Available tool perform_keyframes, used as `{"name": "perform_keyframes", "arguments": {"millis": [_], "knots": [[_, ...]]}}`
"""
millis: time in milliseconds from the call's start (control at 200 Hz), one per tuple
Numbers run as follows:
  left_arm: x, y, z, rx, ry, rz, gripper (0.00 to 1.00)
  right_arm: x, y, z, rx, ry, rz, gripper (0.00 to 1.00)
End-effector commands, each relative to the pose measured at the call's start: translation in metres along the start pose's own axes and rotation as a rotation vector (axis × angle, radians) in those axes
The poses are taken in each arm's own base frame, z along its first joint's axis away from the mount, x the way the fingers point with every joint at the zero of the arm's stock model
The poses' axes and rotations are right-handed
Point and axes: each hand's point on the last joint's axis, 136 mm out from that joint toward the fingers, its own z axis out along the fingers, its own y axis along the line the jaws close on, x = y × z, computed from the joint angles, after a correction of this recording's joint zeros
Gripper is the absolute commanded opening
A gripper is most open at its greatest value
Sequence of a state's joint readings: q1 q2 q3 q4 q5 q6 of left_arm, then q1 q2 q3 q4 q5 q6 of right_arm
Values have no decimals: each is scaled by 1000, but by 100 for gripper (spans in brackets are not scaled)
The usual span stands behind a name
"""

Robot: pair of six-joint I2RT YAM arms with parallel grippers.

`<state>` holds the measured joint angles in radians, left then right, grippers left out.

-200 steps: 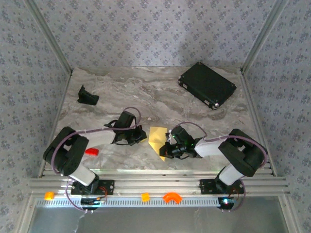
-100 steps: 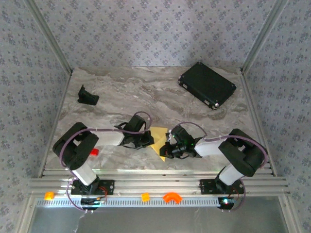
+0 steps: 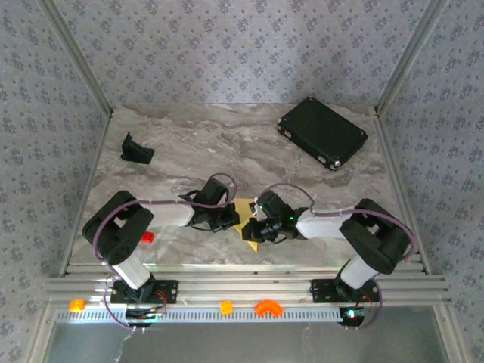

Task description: Fold a paper plane with a square sheet of paper (pick it up from the middle)

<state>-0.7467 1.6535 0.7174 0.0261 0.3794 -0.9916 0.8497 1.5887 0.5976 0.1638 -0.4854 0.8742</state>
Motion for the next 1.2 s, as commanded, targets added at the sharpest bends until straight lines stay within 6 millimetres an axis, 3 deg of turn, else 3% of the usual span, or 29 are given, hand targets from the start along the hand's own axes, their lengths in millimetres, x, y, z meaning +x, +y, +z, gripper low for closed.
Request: {"name": "perform_keyframes", "arguments": {"millis": [0, 160, 220, 345, 460, 555, 705, 765, 910, 1194], "knots": [[5, 27, 5, -106, 9, -28, 0, 16, -24, 5, 53, 42, 26, 4], [7, 33, 7, -112, 5, -61, 0, 42, -31, -12, 25, 37, 7, 4], [7, 34, 8, -106, 0, -81, 0, 55, -42, -19, 33, 30, 13, 4], [7, 34, 8, -89, -14, -114, 0, 64, -51, -34, 6, -1, 26, 4], [5, 27, 4, -56, -42, -138, 0, 52, -33, -52, -13, -44, -19, 6], [2, 18, -1, -29, -87, -165, 0, 32, -28, -71, 34, -131, -53, 13], [-4, -5, -14, 26, -151, -146, 3, 0, -42, -92, 126, -294, -30, 37], [-8, -8, -21, 20, -172, -137, 10, -13, -38, -96, 104, -340, -43, 44], [-17, -17, -39, 34, -199, -83, 25, -28, -29, -92, 36, -322, -37, 46], [-27, 3, -54, 91, -179, -136, 45, -40, -11, -61, -36, -181, -60, 45]]}}
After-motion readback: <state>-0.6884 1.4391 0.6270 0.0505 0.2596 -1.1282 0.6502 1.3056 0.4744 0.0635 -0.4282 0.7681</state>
